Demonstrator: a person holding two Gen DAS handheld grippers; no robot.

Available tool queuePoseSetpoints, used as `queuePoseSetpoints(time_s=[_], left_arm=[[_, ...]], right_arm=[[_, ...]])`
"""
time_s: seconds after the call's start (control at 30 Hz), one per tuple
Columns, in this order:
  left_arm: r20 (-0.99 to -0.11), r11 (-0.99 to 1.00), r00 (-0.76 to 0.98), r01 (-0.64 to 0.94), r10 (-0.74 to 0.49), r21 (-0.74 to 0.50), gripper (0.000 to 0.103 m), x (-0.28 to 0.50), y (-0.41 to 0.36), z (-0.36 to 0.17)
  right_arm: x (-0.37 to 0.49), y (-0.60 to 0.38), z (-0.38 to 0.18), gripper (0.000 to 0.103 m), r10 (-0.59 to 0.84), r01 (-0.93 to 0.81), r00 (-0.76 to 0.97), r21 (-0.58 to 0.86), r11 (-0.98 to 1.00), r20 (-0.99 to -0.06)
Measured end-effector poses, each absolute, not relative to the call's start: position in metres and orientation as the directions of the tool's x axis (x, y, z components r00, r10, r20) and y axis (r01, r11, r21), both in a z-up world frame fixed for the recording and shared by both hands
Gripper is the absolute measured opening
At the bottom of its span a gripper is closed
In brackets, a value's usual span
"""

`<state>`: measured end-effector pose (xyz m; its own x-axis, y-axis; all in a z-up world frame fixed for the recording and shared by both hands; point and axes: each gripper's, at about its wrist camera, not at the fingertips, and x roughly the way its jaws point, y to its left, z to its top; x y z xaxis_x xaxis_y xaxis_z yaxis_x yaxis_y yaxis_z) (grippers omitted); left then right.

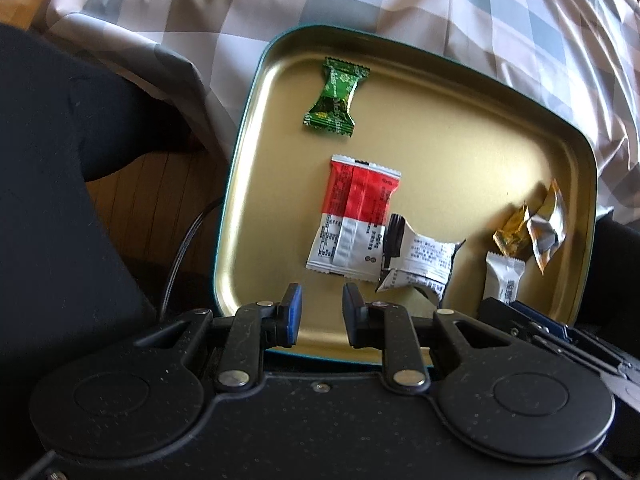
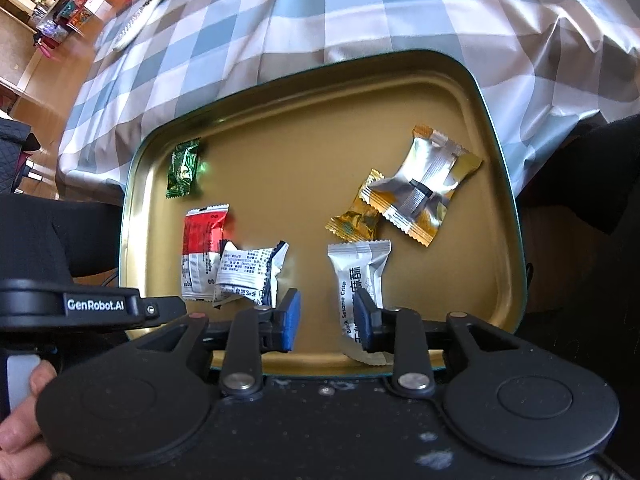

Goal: Organize snacks
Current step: 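Move both open tools back toward the snack pile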

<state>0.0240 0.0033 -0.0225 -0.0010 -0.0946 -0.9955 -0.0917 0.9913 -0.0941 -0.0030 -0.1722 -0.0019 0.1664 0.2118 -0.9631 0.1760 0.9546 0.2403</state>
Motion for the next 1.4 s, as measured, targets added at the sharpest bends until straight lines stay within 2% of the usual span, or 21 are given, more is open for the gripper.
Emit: queuePoseSetpoints(time_s=[0.37,0.5,0.63,0.87,1.17,1.4], left_arm=[[-0.978,0.995,-0.184,-0.037,-0.094,-0.089,0.032,0.056,-0.001,-0.024],[-0.986,0.999,-0.163,0.008,-0.039,-0.041,0.032,0.072,-0.003,-0.012],[-0.987,0.998,-0.153,0.029,-0.051,-0.056,0.032,0.095,-0.003,0.001],[-0.997,0.999,-0.074,0.025,-0.024,-0.026,0.032,0.145,-0.004,0.018],[-0.998,1.000,0.056,-0.019,-0.023,-0.024,0.032,0.210,-0.015,0.019],[-0.989,0.999,0.144,-0.032,0.010,0.005,0.033,0.254,-0.022,0.002]], right_arm=[[0.031,-0.173,-0.008,0.034,0.256,0.179,-0.011,0.250,0.952,-0.967],[0.046,-0.173,-0.004,0.035,0.259,0.158,-0.060,0.247,0.956,-0.964],[0.065,-0.176,0.006,0.035,0.254,0.134,-0.081,0.242,0.961,-0.964],[0.114,-0.191,0.031,0.038,0.244,0.126,-0.036,0.237,0.963,-0.969],[0.187,-0.232,0.040,0.038,0.186,0.229,0.043,0.191,0.954,-0.982],[0.244,-0.252,0.023,0.038,0.162,0.315,0.042,0.167,0.934,-0.986]])
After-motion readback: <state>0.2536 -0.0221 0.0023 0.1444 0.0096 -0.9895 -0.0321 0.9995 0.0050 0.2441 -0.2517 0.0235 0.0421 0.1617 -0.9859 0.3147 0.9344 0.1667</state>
